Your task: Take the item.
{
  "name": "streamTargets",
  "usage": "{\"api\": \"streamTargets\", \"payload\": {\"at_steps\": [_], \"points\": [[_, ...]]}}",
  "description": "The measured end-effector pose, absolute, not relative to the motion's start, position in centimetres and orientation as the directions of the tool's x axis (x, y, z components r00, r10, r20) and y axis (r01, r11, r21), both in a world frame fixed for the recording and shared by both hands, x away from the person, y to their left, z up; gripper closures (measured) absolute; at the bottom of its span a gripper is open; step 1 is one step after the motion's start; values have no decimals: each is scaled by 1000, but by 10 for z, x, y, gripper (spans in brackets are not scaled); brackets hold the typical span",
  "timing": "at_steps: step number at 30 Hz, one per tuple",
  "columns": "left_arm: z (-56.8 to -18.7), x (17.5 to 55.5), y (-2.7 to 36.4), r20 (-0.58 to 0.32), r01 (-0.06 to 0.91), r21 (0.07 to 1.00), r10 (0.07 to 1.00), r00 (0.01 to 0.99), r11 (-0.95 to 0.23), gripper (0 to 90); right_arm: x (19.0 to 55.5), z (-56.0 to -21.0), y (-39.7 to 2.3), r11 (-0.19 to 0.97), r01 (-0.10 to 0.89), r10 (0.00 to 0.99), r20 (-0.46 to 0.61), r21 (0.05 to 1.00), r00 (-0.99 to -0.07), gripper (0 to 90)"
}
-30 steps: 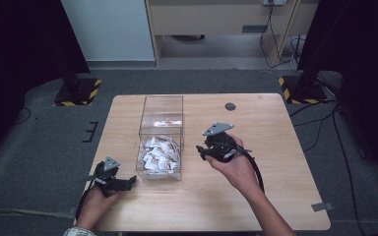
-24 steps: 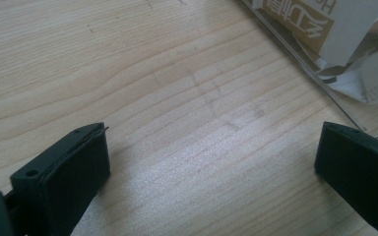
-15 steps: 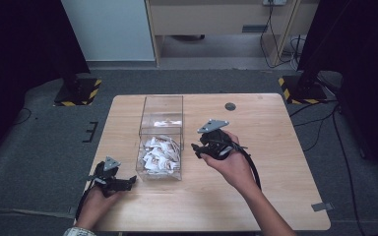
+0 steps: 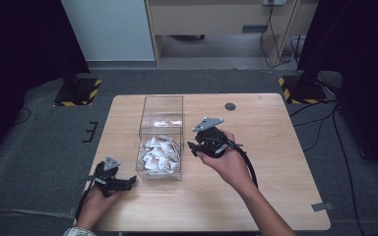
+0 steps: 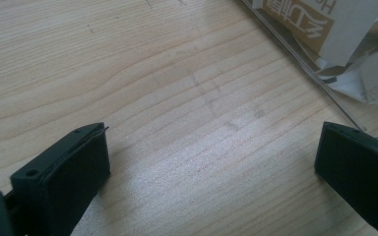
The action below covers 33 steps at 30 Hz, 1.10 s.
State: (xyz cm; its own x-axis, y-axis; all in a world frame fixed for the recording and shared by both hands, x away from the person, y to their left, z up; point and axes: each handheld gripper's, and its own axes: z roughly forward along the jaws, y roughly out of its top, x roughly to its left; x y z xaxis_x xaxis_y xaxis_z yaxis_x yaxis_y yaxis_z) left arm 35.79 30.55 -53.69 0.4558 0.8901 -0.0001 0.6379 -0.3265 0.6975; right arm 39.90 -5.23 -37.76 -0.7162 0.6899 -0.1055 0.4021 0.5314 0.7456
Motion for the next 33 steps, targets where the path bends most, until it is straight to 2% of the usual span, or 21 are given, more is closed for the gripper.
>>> {"api": "streamTargets", "payload": {"at_steps": [33], "points": [[-537, 358, 305, 0, 638, 697, 890, 456, -326, 0, 406, -370, -26, 539, 382, 667, -104, 751, -737, 554]]}}
